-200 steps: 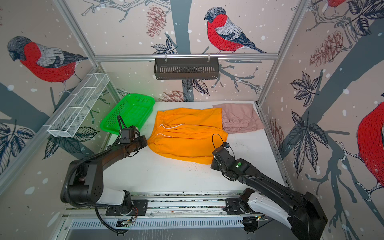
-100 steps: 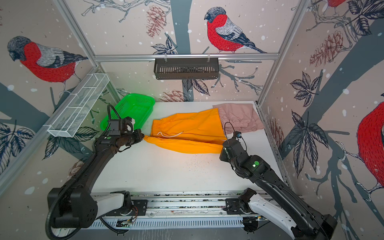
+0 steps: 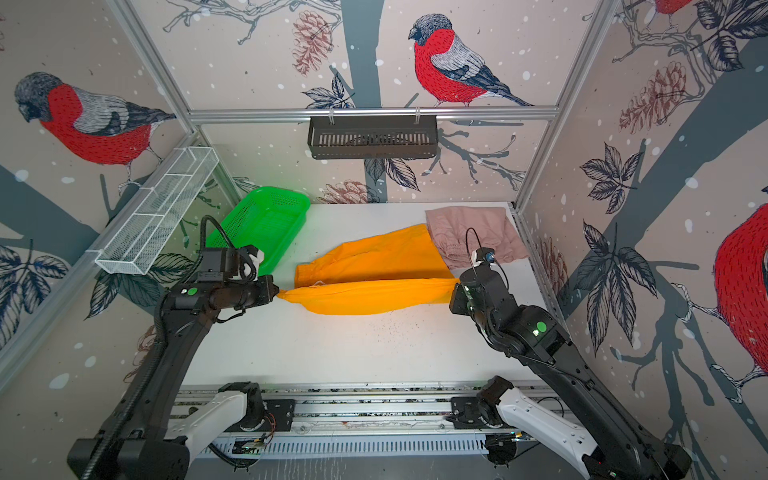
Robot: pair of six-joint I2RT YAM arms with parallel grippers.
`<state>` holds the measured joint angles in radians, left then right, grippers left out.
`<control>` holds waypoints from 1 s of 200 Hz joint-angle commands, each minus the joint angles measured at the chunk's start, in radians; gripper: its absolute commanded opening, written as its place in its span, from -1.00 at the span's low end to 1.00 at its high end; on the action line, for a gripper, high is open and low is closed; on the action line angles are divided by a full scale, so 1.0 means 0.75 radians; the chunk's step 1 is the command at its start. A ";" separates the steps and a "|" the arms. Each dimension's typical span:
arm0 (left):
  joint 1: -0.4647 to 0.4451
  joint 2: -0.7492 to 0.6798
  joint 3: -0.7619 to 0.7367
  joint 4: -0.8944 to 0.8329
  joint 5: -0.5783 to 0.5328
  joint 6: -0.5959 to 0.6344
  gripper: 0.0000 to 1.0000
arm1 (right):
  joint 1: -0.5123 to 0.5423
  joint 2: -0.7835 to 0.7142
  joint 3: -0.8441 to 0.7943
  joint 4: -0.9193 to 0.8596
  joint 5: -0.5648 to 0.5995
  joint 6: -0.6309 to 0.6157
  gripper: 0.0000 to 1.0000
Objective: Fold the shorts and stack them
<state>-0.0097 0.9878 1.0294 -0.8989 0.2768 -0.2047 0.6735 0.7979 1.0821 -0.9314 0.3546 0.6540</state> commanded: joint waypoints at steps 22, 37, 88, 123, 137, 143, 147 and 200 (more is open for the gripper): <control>0.003 -0.062 0.031 -0.106 -0.069 0.041 -1.00 | -0.013 0.086 0.072 -0.014 0.100 -0.129 -0.98; 0.003 -0.020 0.026 -0.082 -0.081 0.046 -1.00 | -0.066 0.177 0.090 0.061 0.090 -0.224 -0.98; 0.003 0.176 0.037 0.027 -0.135 0.033 -1.00 | -0.375 0.504 0.190 0.367 -0.192 -0.469 -0.98; 0.005 0.317 0.059 0.026 -0.218 0.012 -1.00 | -0.425 0.764 0.301 0.426 -0.264 -0.546 -0.98; 0.003 0.364 0.080 0.027 -0.234 0.013 -1.00 | -0.435 0.846 0.358 0.407 -0.276 -0.561 -0.99; 0.005 0.376 0.090 0.034 -0.228 0.020 -1.00 | -0.438 0.878 0.386 0.389 -0.278 -0.565 -0.99; 0.003 0.382 0.098 0.038 -0.222 0.022 -1.00 | -0.438 0.894 0.399 0.379 -0.281 -0.567 -0.99; -0.044 0.246 0.129 0.049 -0.106 0.048 -1.00 | -0.434 0.763 0.304 0.361 -0.274 -0.545 -0.99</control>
<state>-0.0154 1.2194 1.1244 -0.8505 0.2031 -0.1944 0.3511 1.4364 1.3464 -0.6575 0.1047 0.2363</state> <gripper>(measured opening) 0.060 0.050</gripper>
